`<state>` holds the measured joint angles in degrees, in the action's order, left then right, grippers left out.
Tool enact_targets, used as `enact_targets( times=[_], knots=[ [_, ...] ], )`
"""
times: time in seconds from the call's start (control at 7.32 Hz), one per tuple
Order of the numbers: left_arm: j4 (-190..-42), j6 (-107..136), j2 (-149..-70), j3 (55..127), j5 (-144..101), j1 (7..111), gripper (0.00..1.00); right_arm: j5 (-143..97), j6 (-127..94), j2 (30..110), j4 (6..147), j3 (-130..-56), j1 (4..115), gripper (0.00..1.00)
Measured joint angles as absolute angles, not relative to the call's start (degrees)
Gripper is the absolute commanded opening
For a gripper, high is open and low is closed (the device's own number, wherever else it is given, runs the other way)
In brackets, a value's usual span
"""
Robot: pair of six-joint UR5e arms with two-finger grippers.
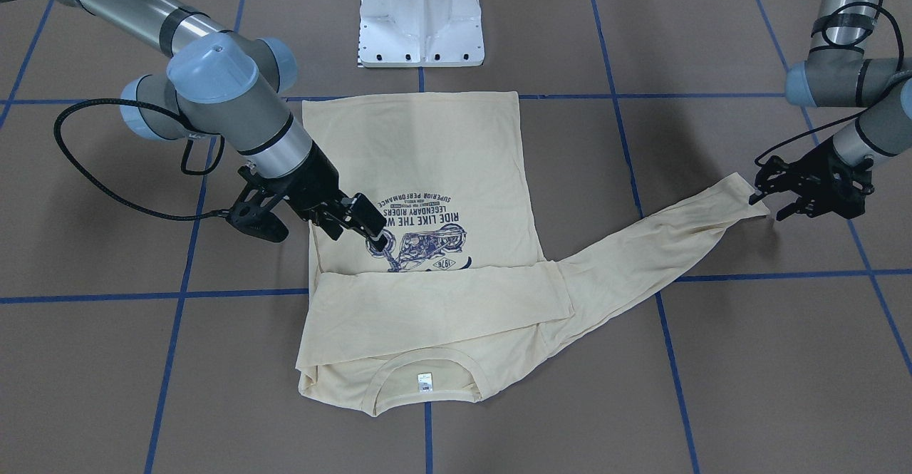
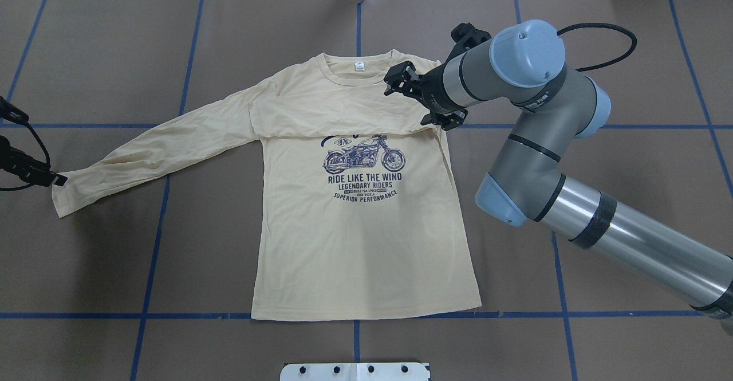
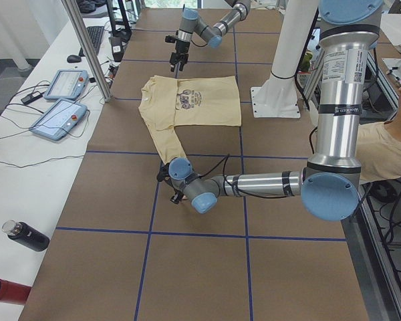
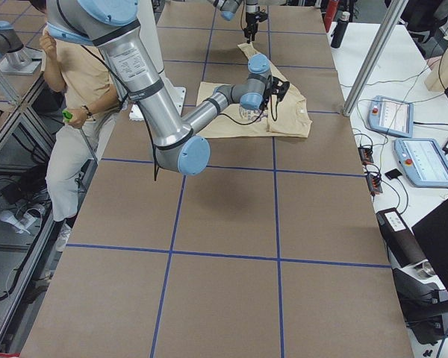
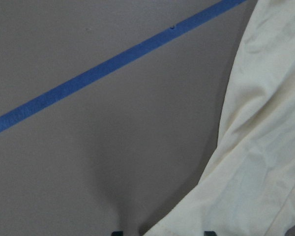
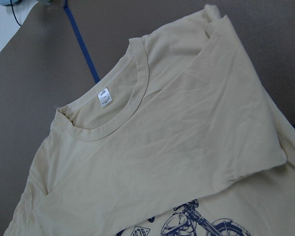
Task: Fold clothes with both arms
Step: 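Grasp the cuff of the other sleeve with the left gripper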
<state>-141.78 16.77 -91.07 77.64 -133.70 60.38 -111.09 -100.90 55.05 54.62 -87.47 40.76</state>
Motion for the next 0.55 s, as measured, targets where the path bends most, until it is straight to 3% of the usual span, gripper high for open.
enact_targets(
  times=[0.14,0.27,0.55],
  knots=[
    [-141.8,16.8,-91.3,77.2,-133.7,60.4,0.57,-111.1,-100.9,55.0,54.6,-87.5,40.7,1.0],
    [-141.8,16.8,-91.7,76.8,-133.8,60.4,0.31,-111.1,-100.9,55.1,54.6,-87.5,40.7,1.0],
    [-141.8,16.9,-91.9,76.7,-133.9,60.4,0.0,-111.1,-101.0,55.0,54.6,-87.6,40.7,1.0]
  ],
)
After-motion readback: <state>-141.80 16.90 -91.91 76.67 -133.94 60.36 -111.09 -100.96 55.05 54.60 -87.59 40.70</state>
